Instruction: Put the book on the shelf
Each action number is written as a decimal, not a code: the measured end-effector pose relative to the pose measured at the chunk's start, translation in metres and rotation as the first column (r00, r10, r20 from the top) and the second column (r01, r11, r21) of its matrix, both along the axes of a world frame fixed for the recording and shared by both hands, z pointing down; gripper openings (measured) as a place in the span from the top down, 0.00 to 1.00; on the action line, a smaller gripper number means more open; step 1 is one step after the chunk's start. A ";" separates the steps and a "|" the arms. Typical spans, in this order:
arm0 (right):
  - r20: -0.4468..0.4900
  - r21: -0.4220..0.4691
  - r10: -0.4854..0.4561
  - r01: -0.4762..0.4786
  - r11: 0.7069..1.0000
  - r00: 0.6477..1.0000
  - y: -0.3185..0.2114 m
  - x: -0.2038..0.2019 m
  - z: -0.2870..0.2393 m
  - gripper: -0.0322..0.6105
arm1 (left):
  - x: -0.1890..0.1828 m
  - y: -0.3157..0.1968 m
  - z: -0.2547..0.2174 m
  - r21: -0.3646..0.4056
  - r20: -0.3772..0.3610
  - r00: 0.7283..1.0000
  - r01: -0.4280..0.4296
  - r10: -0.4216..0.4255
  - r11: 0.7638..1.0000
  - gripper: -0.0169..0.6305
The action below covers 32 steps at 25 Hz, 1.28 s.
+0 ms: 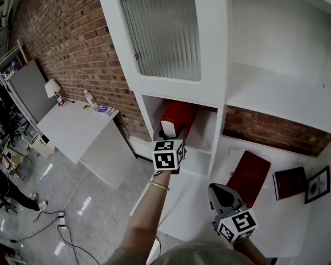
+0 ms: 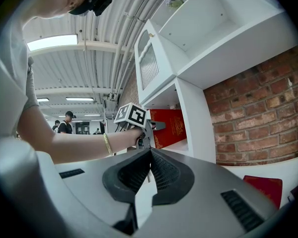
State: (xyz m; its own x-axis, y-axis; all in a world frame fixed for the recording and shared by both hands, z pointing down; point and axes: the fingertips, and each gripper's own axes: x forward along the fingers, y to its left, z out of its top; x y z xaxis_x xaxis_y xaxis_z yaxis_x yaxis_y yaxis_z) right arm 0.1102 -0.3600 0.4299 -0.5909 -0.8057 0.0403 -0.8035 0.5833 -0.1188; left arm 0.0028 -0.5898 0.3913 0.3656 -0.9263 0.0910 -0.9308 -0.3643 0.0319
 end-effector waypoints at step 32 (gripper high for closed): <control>-0.040 0.024 -0.032 0.033 0.999 0.999 0.059 -0.042 -0.001 0.94 | -0.032 0.128 -0.039 0.103 -0.107 0.994 -0.010 0.021 0.995 0.47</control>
State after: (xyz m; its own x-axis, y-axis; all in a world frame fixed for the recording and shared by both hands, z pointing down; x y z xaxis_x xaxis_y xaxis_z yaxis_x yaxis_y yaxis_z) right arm 0.0678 -0.3007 0.4286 -0.6150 -0.7872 0.0448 -0.7879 0.6114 -0.0730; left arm -0.0296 -0.4620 0.3525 0.3824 -0.9230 -0.0441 -0.9182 -0.3849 0.0936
